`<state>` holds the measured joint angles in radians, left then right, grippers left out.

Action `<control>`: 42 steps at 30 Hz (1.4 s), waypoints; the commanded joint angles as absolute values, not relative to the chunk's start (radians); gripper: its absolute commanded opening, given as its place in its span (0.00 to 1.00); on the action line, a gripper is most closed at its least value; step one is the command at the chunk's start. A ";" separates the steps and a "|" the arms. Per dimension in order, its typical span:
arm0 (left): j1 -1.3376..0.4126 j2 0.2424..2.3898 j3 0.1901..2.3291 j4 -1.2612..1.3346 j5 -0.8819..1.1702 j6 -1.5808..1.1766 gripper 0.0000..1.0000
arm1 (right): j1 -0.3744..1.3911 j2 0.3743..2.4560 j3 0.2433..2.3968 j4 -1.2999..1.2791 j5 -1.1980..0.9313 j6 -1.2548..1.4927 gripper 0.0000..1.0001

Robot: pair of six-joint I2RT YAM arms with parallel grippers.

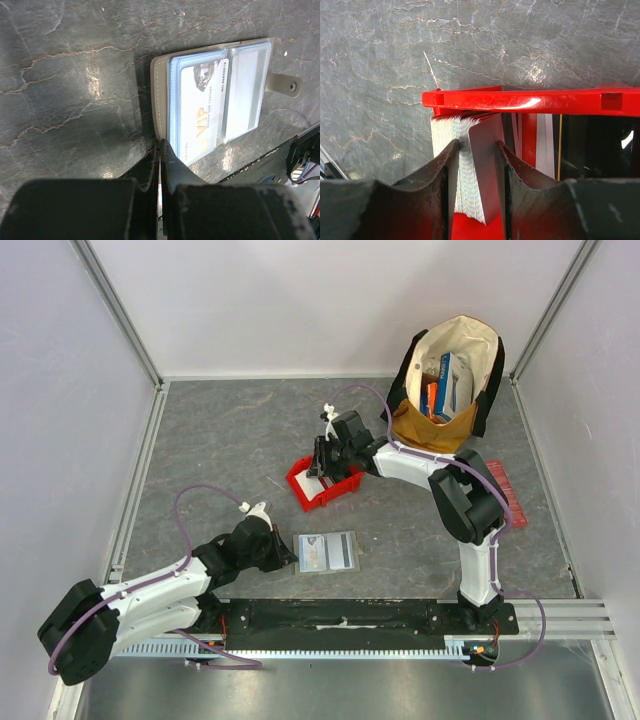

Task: Put the credit cards into the card holder
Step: Pick up the credit card from the storage box.

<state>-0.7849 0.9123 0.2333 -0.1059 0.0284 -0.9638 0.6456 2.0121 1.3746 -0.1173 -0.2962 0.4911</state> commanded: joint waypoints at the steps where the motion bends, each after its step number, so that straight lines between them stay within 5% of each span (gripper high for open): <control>1: -0.781 0.917 0.238 -0.091 0.018 -0.962 0.02 | 0.641 1.964 1.361 -0.089 -0.313 0.502 0.39; 20: -0.781 0.919 0.236 -0.089 0.020 -0.959 0.02 | 0.615 1.922 1.344 -0.077 -0.319 0.505 0.21; 31: -0.778 0.913 0.235 -0.095 0.017 -0.960 0.02 | 0.603 1.901 1.351 -0.124 -0.187 0.450 0.01; 42: -0.778 0.917 0.233 -0.086 0.018 -0.960 0.02 | 0.658 1.901 1.413 -0.230 0.030 0.293 0.00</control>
